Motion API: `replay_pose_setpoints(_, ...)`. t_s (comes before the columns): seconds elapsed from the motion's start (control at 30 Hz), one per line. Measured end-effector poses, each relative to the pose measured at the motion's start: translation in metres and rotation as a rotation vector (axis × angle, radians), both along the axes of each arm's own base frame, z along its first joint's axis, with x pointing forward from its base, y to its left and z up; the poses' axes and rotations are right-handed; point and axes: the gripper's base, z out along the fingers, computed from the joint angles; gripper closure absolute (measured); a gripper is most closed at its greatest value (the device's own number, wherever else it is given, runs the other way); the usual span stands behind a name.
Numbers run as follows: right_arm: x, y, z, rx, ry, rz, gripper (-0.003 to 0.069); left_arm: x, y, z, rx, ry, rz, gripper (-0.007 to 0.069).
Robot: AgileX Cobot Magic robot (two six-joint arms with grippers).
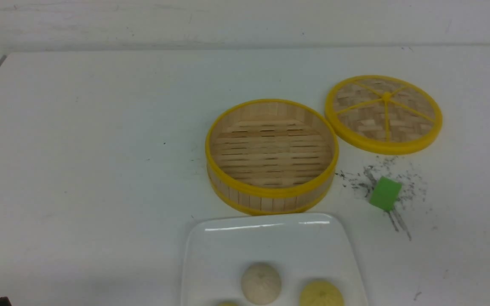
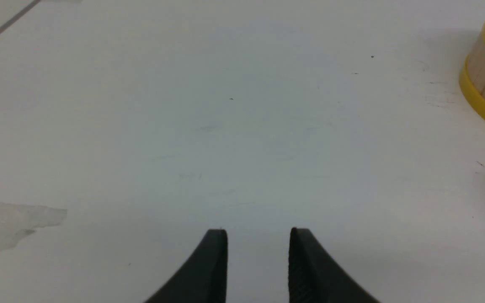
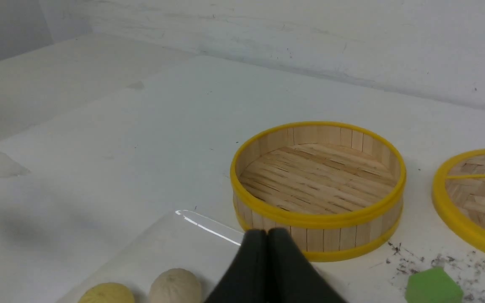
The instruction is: Put the steamed buns into the plate on the white tablecloth.
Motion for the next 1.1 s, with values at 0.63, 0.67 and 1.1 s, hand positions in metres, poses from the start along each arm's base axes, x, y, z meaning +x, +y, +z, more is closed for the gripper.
replay_pose_setpoints(0.63, -0.011, -0.039, -0.093, 0.019, 0.08, -0.462, 0.0634, 0.0, 0.0, 0.0, 0.003, 0.0, 0.0, 0.0384)
replay_pose_setpoints(0.67, -0.011, -0.04, -0.097, 0.019, 0.084, -0.486, 0.0633, 0.0, 0.0, 0.0, 0.003, 0.0, 0.0, 0.0384)
replay_pose_setpoints(1.1, -0.01, -0.049, -0.121, -0.081, 0.163, -0.647, 0.0626, 0.0, 0.0, 0.0, 0.004, 0.0, 0.0, 0.0384)
